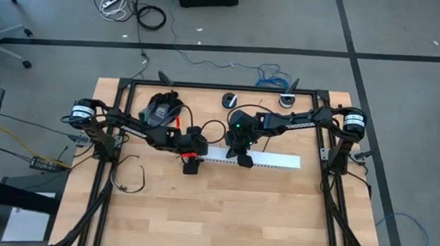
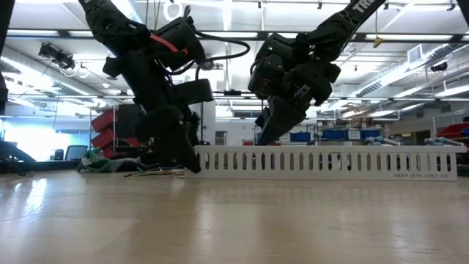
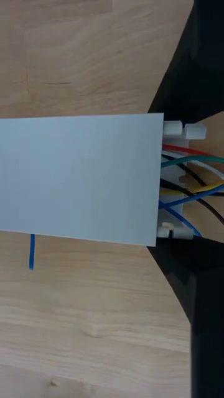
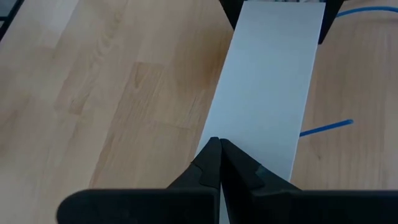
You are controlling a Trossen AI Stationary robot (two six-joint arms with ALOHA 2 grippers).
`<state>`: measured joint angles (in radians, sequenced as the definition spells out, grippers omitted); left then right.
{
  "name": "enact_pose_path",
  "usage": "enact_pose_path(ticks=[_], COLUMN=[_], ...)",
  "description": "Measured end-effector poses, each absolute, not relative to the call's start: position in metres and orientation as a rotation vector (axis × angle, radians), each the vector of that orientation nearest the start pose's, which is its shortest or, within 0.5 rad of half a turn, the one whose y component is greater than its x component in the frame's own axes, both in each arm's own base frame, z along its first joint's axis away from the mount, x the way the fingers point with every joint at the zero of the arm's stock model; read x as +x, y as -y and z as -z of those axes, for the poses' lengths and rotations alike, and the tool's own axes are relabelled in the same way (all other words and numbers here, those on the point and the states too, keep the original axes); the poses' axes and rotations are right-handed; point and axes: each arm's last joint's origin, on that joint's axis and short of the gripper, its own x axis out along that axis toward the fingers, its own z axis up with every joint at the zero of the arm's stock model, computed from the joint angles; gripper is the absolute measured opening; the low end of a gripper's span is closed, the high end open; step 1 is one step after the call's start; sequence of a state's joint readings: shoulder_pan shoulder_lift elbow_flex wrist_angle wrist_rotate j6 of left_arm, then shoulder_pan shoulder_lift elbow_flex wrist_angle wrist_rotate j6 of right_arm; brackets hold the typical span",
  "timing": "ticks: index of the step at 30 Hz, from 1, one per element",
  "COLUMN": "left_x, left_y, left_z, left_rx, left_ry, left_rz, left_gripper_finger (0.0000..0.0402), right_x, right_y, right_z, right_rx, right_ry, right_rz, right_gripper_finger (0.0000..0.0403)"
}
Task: Ziptie cables
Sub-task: Close the white cable duct
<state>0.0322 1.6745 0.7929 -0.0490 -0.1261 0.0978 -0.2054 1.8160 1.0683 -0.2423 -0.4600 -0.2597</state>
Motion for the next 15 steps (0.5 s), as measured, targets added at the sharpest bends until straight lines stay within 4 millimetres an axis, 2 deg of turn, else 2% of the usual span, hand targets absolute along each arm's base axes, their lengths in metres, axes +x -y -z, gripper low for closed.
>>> enact_pose_path(ticks=[15], left_x=[0.3069], left_y=[-0.0135], left_z=[-0.1378], left_rx=[0.134], left_ry=[-0.936], left_rz=[-0.102], left_gripper_finger=[0.0248], right_x=[0.3533], right_y=[0.0604], right_z=[-0.1604], right_rx=[0.071], right_ry=[-0.863], right_rz=[-0.363], right_gripper_finger=[0.0])
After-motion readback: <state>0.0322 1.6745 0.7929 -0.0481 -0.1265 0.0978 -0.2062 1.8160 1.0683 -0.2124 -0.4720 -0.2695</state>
